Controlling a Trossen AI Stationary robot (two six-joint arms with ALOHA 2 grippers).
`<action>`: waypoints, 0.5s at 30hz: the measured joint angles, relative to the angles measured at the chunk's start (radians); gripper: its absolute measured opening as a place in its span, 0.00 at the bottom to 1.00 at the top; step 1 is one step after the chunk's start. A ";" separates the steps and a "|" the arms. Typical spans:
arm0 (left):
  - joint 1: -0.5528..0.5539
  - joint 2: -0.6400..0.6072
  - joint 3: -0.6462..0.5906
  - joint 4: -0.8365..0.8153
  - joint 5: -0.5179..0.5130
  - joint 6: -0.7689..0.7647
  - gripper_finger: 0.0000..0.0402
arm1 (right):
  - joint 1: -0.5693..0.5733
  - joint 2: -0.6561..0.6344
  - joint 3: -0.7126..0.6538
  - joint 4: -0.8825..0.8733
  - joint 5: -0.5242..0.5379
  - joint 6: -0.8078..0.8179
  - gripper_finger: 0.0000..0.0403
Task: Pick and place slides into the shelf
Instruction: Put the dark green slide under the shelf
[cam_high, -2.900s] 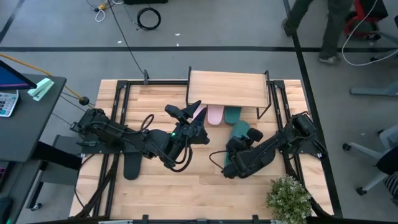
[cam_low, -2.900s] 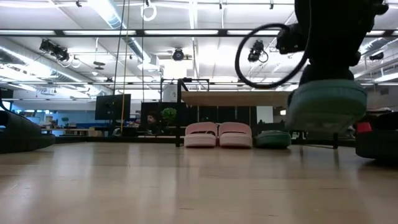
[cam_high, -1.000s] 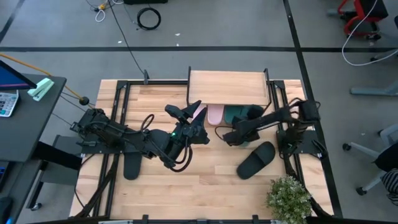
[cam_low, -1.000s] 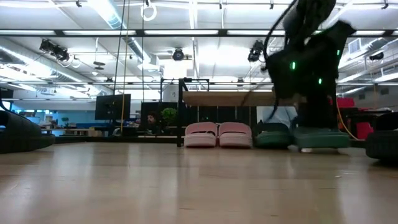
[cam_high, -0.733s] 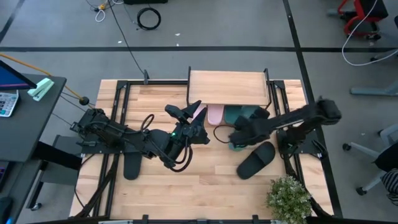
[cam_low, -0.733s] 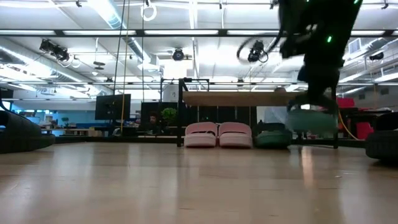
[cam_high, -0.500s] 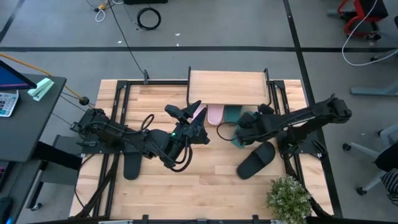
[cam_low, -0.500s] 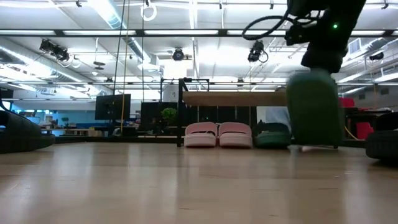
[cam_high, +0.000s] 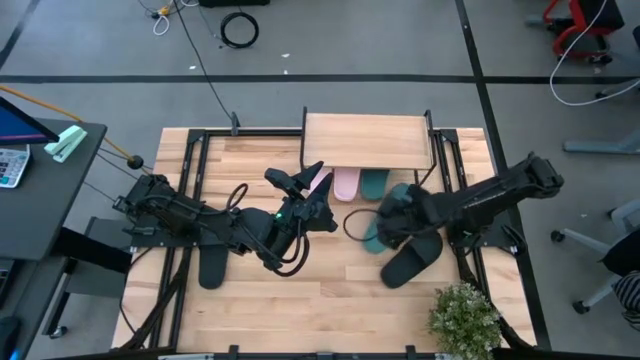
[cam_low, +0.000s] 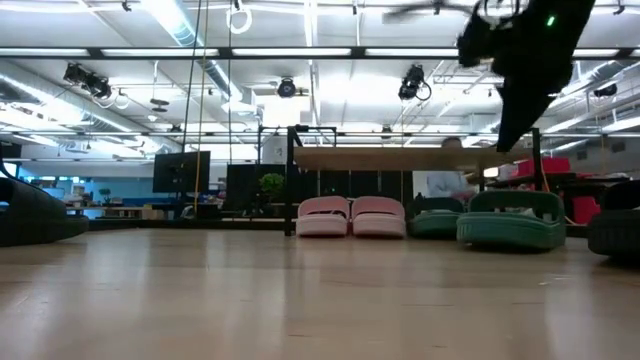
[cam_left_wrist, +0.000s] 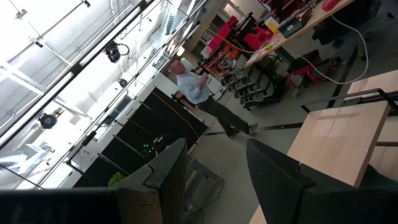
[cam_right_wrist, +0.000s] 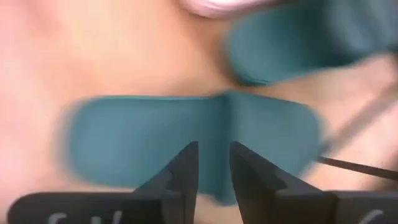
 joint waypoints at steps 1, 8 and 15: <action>0.000 0.000 0.000 0.000 0.000 0.000 0.43 | 0.018 -0.003 0.000 0.031 -0.027 0.007 0.22; 0.000 0.000 0.000 0.000 0.000 -0.007 0.43 | 0.079 0.077 -0.001 0.064 -0.171 0.069 0.02; 0.000 0.000 0.000 0.000 0.000 -0.027 0.43 | 0.037 0.195 -0.001 0.057 -0.155 0.052 0.01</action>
